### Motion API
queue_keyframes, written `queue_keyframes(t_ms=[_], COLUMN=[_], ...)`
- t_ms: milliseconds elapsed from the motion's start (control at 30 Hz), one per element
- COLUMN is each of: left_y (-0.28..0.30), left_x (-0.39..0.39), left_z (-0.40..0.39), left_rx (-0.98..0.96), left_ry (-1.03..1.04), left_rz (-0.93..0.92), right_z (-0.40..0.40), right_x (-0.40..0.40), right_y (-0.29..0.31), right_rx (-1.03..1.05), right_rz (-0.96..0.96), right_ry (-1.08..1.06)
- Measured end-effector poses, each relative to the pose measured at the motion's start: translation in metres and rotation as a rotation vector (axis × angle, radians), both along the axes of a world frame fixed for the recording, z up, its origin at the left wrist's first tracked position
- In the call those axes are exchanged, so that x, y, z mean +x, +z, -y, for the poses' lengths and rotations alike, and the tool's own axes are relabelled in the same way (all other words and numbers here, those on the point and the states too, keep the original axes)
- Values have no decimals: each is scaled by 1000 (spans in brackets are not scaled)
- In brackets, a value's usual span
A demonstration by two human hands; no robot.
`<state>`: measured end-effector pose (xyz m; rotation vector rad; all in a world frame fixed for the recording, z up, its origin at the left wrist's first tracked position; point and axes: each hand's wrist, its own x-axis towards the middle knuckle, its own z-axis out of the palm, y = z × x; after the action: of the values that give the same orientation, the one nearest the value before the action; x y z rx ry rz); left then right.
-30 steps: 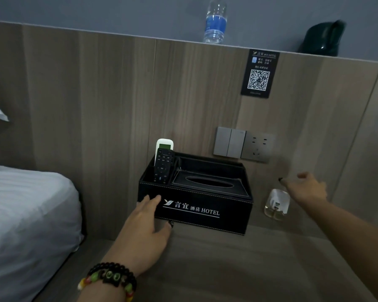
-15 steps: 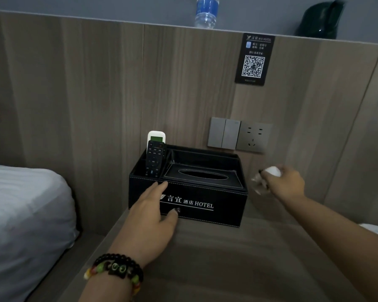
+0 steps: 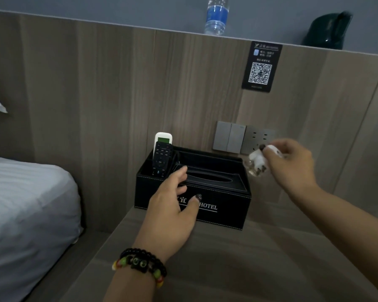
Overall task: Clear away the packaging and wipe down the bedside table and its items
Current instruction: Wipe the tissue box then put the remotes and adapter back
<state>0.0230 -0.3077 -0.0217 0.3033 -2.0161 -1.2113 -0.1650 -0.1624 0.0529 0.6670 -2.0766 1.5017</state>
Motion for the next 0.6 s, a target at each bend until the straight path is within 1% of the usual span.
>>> queue_keyframes(t_ms=[100, 167, 267, 333, 467, 533, 600], left_y=[-3, -5, -6, -6, -6, 0, 9], left_x=[-1, -2, -3, -4, -8, -9, -9], left_z=[8, 13, 22, 30, 49, 60, 71], left_rx=[64, 104, 152, 115, -44, -46, -45], left_ry=[2, -6, 21, 105, 339, 395, 407], left_rz=[-40, -72, -157, -180, -179, -184, -197], right_z=[24, 48, 84, 104, 134, 143, 146], right_x=[31, 53, 82, 94, 106, 108, 104], right_y=[5, 0, -10, -12, -13, -12, -8], right_rx=[-47, -11, 29, 38, 20, 42, 26], right_rz=[-13, 39, 108, 97, 130, 122, 94], right_ry=[169, 308, 443, 456, 491, 510, 549])
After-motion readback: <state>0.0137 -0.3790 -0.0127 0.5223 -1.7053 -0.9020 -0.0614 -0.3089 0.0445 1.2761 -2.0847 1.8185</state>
